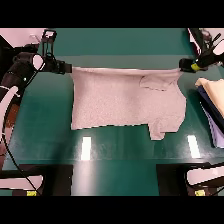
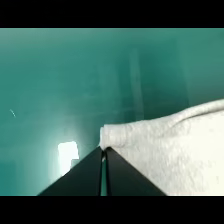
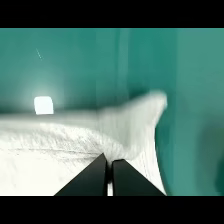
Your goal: Fold the shirts.
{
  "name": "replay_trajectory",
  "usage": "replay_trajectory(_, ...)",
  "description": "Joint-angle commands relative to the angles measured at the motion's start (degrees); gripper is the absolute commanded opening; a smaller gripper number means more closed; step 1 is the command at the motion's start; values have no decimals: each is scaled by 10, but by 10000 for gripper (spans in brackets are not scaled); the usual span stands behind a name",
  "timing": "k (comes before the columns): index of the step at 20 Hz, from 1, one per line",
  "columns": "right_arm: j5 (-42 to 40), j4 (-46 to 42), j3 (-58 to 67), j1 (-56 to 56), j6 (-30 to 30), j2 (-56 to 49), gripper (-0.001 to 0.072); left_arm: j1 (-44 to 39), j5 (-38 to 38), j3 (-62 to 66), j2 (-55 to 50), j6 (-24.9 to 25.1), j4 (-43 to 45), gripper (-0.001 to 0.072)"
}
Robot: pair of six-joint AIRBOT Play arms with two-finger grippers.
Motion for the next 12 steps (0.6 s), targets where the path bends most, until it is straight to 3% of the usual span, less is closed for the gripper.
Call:
replay_trajectory(1,10,-10,-69,1,-11,20,10,3,-70,-10,0,31,-18,22)
replay_trajectory(5,-34,-7,-156,1,-11,54,12,3,-70,-65,0,43,-51,22)
replay_trajectory(11,-28,-3,-198,1,-11,58,22,3,-82,-95,0,48,-96,23)
replay_trajectory(12,-24,-4,-198,1,-11,61,84,3,-91,-95,0,48,-99,24)
